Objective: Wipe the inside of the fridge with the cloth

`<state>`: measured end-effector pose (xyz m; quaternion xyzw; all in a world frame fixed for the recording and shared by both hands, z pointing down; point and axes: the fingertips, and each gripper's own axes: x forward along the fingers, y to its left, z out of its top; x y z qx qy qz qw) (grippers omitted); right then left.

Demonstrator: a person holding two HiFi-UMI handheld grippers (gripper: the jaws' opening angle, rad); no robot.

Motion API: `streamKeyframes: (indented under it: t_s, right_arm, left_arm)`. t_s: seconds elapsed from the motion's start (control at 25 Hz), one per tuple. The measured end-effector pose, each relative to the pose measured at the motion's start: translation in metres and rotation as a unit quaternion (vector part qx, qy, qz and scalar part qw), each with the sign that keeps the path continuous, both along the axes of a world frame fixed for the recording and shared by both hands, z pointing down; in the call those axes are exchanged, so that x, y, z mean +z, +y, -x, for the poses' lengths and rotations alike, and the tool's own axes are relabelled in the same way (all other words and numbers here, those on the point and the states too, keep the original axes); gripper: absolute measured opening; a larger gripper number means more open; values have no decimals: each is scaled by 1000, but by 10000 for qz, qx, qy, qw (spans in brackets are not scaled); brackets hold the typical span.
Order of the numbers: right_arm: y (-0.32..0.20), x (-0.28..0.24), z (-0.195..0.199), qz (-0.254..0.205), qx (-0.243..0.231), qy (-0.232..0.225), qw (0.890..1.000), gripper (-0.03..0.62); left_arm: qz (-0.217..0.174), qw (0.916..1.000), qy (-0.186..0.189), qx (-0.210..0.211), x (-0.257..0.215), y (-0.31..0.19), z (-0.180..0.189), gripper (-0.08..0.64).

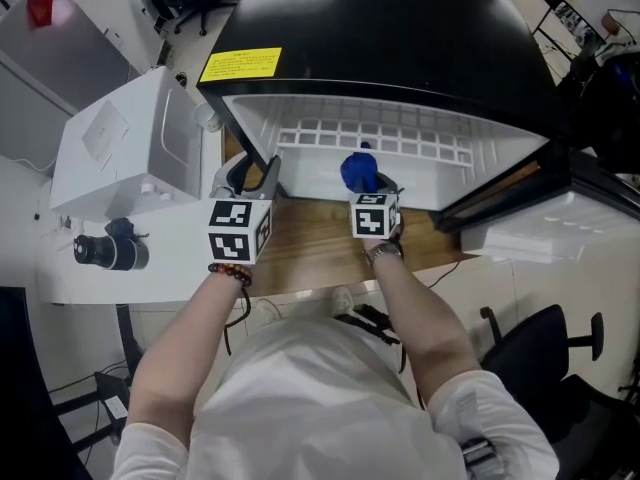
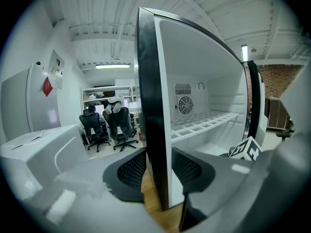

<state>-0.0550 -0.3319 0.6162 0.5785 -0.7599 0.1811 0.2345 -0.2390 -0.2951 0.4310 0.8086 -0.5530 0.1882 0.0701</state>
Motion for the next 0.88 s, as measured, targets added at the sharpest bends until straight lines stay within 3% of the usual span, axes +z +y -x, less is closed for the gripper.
streamKeyframes:
  t_s: [0.44, 0.88]
  right_arm:
    - [8, 1, -82, 9, 593, 188, 9981, 72]
    - [17, 2, -131, 53, 1204, 372, 9920, 72]
  left_arm:
    - [-45, 9999, 133, -80, 0, -1, 1, 152]
    - [-36, 9998, 112, -137, 1, -1, 1, 152]
